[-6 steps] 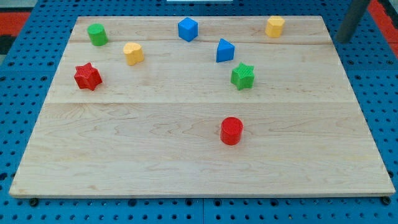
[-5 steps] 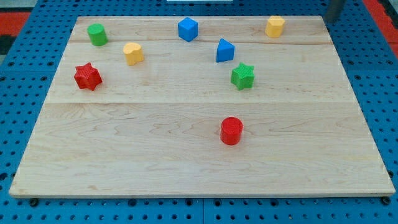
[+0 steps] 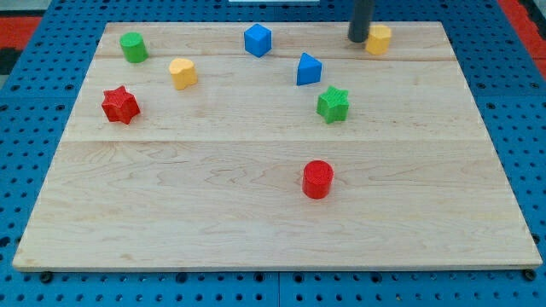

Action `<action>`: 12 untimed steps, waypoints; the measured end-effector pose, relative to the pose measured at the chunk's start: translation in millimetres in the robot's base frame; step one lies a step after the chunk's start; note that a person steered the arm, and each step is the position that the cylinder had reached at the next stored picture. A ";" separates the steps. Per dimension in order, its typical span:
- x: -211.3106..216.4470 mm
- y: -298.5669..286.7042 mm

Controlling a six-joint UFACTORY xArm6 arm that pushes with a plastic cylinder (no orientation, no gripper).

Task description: Push the yellow hexagon towards the bottom center of the board

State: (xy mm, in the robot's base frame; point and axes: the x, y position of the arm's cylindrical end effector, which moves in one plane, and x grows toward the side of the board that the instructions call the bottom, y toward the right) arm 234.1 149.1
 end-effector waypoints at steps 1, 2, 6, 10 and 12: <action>-42.1 -20.5; -33.7 -6.6; -8.4 -13.9; -12.5 47.9; -9.8 74.4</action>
State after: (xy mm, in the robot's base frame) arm 224.3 223.6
